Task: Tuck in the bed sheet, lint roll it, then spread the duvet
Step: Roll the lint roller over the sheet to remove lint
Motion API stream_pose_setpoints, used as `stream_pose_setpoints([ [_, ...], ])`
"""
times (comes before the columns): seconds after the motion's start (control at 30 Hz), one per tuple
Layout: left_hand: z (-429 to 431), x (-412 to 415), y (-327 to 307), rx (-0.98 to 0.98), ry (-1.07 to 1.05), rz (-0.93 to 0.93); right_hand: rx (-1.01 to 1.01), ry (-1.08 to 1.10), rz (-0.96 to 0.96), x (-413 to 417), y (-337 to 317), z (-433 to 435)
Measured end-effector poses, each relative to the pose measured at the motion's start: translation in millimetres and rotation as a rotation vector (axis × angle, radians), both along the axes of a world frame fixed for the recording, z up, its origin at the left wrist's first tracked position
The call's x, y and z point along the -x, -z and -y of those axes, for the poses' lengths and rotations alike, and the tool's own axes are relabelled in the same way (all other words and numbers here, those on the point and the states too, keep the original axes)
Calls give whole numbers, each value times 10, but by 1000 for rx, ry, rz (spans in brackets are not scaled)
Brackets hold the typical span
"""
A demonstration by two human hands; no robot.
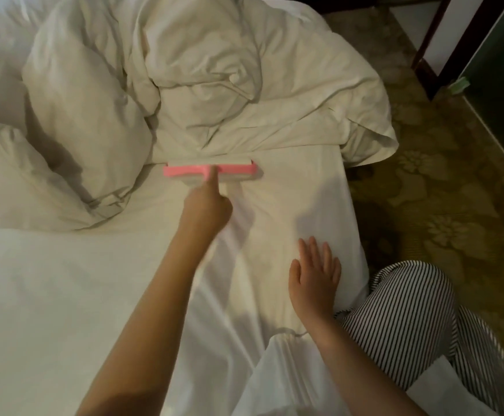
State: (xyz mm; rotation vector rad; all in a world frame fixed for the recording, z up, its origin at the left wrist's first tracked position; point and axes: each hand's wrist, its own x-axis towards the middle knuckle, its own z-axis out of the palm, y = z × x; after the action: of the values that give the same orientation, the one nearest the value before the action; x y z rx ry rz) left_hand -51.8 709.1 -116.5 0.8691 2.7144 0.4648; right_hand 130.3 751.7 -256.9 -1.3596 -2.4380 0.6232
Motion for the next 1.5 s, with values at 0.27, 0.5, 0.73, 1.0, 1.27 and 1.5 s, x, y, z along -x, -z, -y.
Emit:
stream_pose_setpoints([
  [0.27,-228,-298,413,63,71,59,123,105,83,-118,-48,-171],
  [0.5,-466,-105,304,9,99,164,247,91,152,-115,-64,-232],
  [0.73,466,-1034,390,18,238,197,252,86,152,-94,-83,-206],
  [1.0,-548,-94,384,-99,95,146,286,71,128,-142,-112,-230],
  [1.27,74,-1126,492,-20,298,60,283,238,4,-331,-30,-820],
  [1.5,-614,-781,708,-45,331,53,542,458,-310,-361,20,-996],
])
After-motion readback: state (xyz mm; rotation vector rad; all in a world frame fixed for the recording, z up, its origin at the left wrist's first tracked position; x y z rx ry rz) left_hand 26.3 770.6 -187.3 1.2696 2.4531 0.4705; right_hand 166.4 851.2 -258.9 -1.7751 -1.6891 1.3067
